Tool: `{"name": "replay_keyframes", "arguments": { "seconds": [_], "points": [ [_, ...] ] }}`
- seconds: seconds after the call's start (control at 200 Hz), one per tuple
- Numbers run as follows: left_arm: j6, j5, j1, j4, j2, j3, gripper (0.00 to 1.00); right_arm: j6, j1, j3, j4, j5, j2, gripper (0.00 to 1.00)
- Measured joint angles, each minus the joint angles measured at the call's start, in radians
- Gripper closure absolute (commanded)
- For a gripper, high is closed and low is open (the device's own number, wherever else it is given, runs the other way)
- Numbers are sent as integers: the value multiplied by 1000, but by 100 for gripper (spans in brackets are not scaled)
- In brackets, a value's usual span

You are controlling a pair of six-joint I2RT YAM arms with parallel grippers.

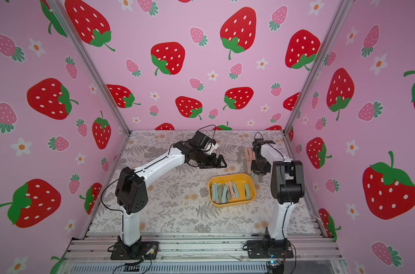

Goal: Take the fruit knife out of the storage box
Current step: Place the fruit knife at the center of the board, then pick up the fruit knife from the storage box.

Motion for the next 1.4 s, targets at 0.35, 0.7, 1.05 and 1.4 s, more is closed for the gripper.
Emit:
{"name": "replay_keyframes", "arguments": {
  "seconds": [0.35,0.7,1.05,1.4],
  "points": [
    [-14,18,-1,36,7,-27,1,-14,-4,94,28,3,117,82],
    [-34,24,-1,57,4,-83,1,-34,-5,195,23,4,180,79],
    [-37,32,-1,55,16,-83,1,-40,-5,201,24,2,175,62],
    [-15,9,-1,30,-46,-123,1,-15,43,141,-6,26,-52,62]
  ]
}}
